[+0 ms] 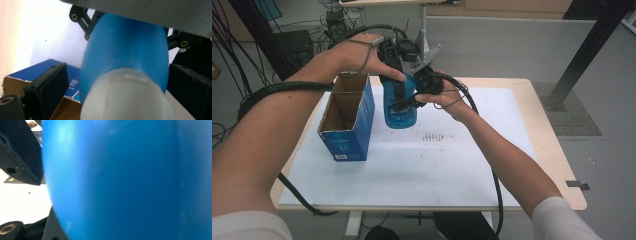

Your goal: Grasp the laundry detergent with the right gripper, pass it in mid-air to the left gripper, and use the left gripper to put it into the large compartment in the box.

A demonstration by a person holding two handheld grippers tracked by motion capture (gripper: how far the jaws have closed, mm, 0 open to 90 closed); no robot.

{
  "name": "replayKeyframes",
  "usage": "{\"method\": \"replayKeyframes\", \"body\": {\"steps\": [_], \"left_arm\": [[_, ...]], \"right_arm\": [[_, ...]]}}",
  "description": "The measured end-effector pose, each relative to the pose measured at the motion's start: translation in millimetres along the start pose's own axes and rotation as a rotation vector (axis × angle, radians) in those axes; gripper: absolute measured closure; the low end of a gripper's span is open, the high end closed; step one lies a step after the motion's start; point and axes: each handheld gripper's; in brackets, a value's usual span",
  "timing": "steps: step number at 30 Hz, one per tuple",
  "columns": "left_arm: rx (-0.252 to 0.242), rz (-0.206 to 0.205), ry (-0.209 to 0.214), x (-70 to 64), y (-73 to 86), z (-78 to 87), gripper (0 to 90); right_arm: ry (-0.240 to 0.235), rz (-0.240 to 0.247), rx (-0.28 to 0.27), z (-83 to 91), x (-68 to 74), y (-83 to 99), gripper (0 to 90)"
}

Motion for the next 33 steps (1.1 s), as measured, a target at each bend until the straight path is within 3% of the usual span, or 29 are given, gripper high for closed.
{"method": "replayKeyframes", "body": {"steps": [5, 33], "left_arm": [[0.012, -0.014, -0.006, 0.3, -0.3, 1.8, 5.4], [0.002, -0.005, -0.005, -1.3, 2.9, 1.2, 5.4]], "right_arm": [[0.002, 0.003, -0.002, 0.2, -0.1, 0.0, 43.3], [0.000, 0.004, -0.002, -0.7, 0.9, -0.9, 43.3]]}}
Point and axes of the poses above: each handheld gripper's, and its own axes: z roughly backward along the jaws, y roughly out of its underside, x roughly to its left, and after that the axes turned 7 degrees about y, right-handed
